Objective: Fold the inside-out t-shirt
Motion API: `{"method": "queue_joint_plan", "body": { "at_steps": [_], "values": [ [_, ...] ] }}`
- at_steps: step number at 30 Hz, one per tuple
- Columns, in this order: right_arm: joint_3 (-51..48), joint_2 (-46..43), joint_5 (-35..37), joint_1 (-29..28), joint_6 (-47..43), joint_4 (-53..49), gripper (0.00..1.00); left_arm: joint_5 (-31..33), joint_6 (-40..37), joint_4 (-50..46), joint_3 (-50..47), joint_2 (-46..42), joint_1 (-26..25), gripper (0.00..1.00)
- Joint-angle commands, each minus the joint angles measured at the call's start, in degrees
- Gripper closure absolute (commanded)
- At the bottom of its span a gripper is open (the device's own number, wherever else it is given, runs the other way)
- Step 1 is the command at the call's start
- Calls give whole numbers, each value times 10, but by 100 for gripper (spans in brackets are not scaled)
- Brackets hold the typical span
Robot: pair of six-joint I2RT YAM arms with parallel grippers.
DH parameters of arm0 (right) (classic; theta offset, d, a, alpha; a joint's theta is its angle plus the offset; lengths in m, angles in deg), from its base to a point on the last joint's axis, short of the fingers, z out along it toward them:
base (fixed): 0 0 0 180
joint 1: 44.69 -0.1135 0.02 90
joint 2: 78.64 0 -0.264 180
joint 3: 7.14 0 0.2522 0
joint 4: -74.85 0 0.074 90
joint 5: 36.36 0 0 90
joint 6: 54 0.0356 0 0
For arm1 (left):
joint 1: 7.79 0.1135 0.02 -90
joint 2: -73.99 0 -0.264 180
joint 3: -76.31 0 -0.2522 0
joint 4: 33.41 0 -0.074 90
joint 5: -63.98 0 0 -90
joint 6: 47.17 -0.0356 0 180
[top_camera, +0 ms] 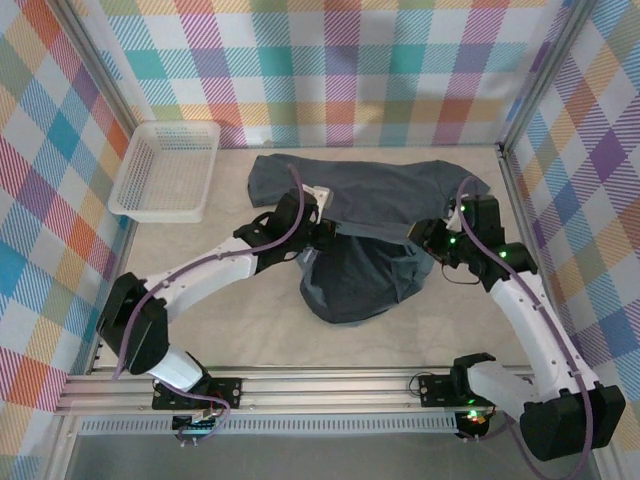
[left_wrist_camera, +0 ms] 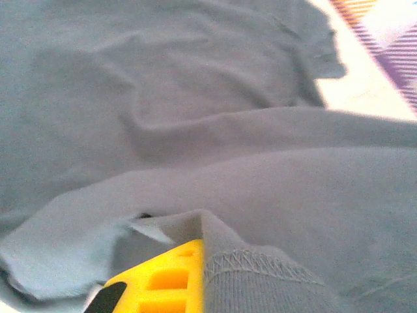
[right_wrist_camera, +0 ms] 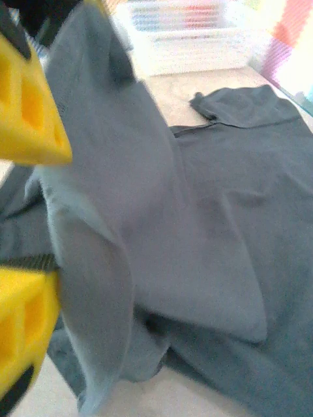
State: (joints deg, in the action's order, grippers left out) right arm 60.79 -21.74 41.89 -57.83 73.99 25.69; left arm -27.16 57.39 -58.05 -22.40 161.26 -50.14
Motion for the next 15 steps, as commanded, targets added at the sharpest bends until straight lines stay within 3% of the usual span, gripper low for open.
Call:
{"method": "queue_joint_plan", "body": {
  "at_steps": [1,5,8,11,15],
  "values": [
    [-59,-49,-20,-66,-96,119,50,-56,25,-67,20,-17,-4,100],
    [-155,-58,79,-236,-109,336,61,-59,50,-100,49,-15,-2,100],
    [-199,11,214,-350,-235,490,83,-59,67,-126,77,-11,5,100],
    [-233,114,306,-365,-359,630,100,-68,80,-142,99,-15,11,100],
    [-237,246,387,-366,-587,807,100,-87,102,-179,137,-19,19,100]
  ]
}}
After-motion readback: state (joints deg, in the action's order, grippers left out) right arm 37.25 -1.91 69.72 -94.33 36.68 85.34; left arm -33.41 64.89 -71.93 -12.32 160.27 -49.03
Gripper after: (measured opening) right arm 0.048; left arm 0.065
